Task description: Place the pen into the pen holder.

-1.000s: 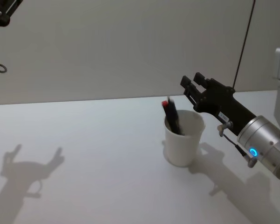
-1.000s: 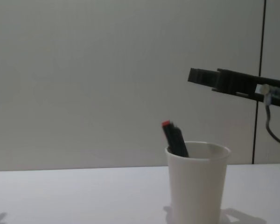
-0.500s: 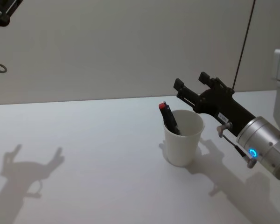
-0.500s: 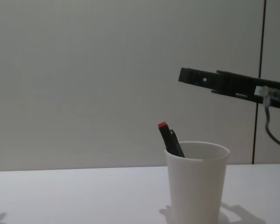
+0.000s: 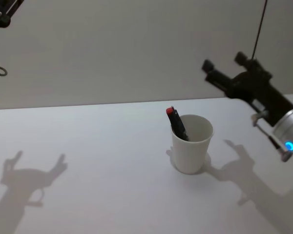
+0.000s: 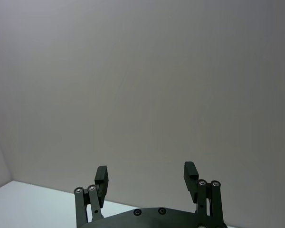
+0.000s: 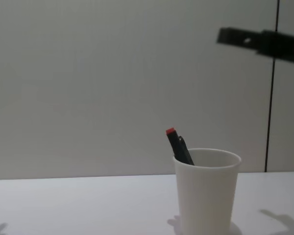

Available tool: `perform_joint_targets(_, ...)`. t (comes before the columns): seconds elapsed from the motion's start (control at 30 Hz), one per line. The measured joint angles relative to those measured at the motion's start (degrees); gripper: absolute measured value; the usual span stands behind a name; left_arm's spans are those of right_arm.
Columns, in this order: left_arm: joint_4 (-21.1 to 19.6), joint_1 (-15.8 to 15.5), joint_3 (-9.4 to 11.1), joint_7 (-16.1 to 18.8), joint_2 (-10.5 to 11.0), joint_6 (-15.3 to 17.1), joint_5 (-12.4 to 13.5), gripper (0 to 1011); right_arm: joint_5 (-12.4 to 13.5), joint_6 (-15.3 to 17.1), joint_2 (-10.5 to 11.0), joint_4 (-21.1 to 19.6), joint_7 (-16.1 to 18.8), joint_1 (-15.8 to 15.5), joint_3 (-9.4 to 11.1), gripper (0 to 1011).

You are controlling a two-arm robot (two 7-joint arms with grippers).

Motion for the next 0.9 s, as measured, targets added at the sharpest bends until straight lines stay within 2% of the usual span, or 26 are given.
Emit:
perform_joint_targets(0.17,0.0,0.0,0.0,0.0,0.0,0.0,0.0,1001,0.78,-1.05,2.82,-2.32,-2.47,-1.37,1.76,1002)
perform_joint_targets(0.33,0.01,0.0,0.05,0.0,-0.02,0.0,0.0,1001,2.05,-2.39,7.04,-5.12,-5.88,-3.68,4.19,1002)
perform_joint_targets(0.37,0.09,-0.04,0.19,0.0,-0.06,0.04,0.01,1001,2.45,-2.84,8.54,-5.96,-6.87,-4.58,5.08,1001)
perform_joint_targets(0.5,0.91,-0.4,1.19,-0.06,-0.37,0.59,0.09,1001,3.61,-4.1,12.01,-7.83,-9.39,-6.76,7.14,1001)
perform_joint_targets(0.6,1.76,-0.79,2.27,-0.18,-0.68,1.15,0.22,1001,3.72,-4.22,12.07,-7.93,-9.58,-6.86,7.22,1002)
perform_joint_targets(0.77,4.57,-1.97,5.76,-0.52,-1.75,3.21,0.59,1001,3.07,-4.17,11.51,-7.54,-9.28,-6.9,7.25,1001)
perform_joint_targets(0.9,6.91,-2.99,8.68,-0.85,-2.67,4.92,0.92,1001,1.12,-3.98,10.01,-6.38,-8.36,-7.18,7.4,1001)
